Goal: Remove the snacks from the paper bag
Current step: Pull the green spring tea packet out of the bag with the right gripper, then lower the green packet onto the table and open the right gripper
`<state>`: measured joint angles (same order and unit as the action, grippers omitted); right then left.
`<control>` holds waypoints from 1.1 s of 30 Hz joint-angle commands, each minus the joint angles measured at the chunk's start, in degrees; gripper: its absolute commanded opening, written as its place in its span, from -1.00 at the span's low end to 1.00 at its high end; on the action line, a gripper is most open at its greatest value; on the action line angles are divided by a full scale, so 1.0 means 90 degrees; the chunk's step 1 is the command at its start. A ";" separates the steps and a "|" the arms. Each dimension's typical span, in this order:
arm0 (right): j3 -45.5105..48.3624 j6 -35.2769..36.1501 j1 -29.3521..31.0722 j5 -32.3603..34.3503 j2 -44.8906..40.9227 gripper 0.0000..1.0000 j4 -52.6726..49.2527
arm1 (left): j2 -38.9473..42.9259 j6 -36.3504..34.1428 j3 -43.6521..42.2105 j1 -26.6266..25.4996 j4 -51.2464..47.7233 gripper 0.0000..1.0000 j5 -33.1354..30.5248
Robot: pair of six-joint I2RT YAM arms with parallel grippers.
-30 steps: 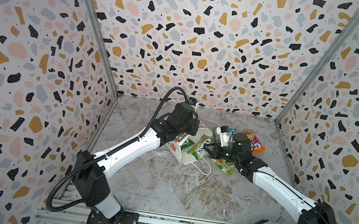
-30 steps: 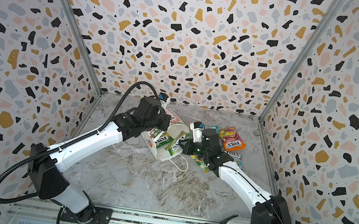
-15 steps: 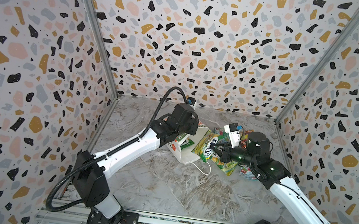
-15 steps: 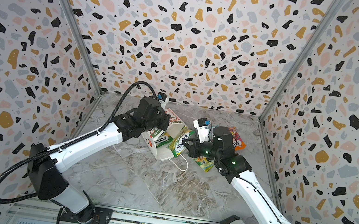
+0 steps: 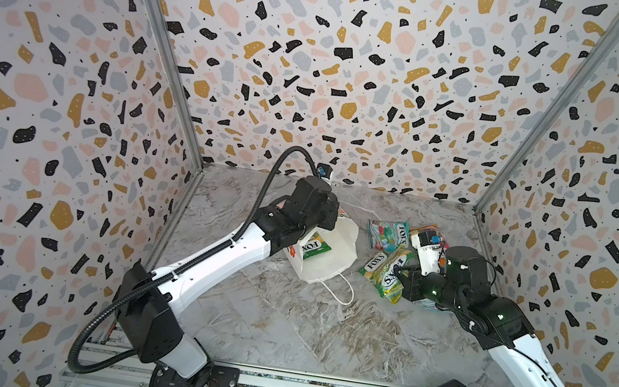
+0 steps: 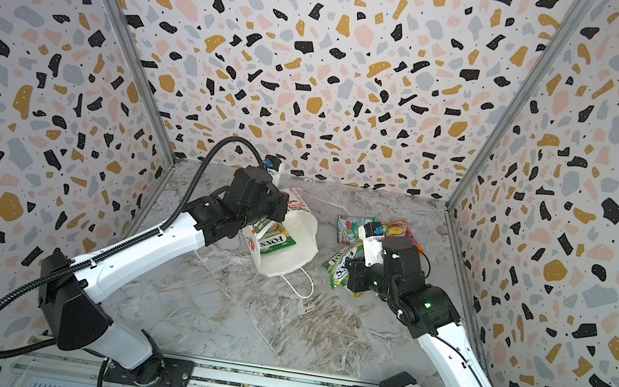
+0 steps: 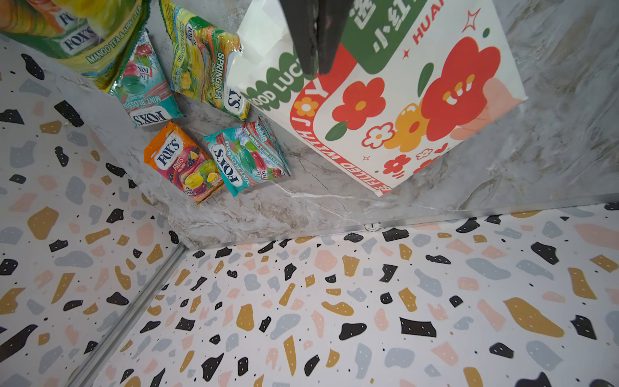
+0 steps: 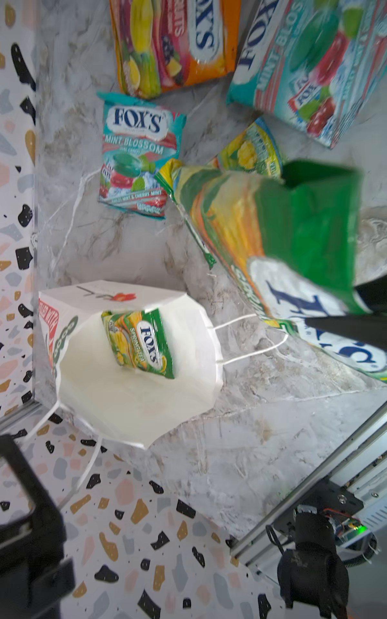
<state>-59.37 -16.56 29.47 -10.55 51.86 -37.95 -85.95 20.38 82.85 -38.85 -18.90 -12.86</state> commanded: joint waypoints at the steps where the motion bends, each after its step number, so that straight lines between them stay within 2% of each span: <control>1: 0.0023 0.0128 -0.0026 0.0475 -0.0145 -1.00 -0.0357 | 0.0213 0.0001 -0.0085 -0.0009 0.0224 -1.00 -0.0141; 9: 0.0908 0.0097 -0.0028 -0.0918 -0.0137 -1.00 0.0096 | 0.0227 0.0011 0.0165 -0.0009 0.0182 -1.00 0.0051; 18: 0.2304 -0.0423 -0.0068 -0.2557 0.0222 -1.00 0.2064 | 0.0173 0.0047 0.0258 -0.0009 0.0234 -1.00 0.0165; 20: 0.2565 -0.0509 -0.0095 -0.2731 0.0338 -1.00 0.2428 | 0.0143 0.0040 0.0286 -0.0009 0.0217 -1.00 0.0189; 23: 0.2800 -0.0516 -0.0159 -0.2616 0.0511 -1.00 0.2521 | 0.0131 0.0050 0.0297 -0.0009 0.0205 -1.00 0.0231; 27: 0.2763 -0.0466 -0.0188 -0.1624 0.0758 -1.00 0.2058 | 0.0126 0.0060 0.0277 -0.0009 0.0218 -1.00 0.0273; 31: 0.2612 -0.0468 -0.0180 -0.1237 0.1111 -1.00 0.1786 | 0.0113 0.0080 0.0238 -0.0005 0.0256 -1.00 0.0324; 32: 0.2580 -0.0458 -0.0180 -0.1112 0.1179 -0.99 0.1707 | 0.0106 0.0079 0.0243 -0.0009 0.0263 -1.00 0.0327; 33: 0.2539 -0.0468 -0.0179 -0.0987 0.1239 -0.90 0.1618 | 0.0099 0.0079 0.0253 -0.0009 0.0260 -1.00 0.0336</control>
<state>-33.93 -20.67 28.03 -24.25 62.35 -20.78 -84.99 20.62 83.20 -38.85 -19.29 -10.61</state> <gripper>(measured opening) 0.045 0.047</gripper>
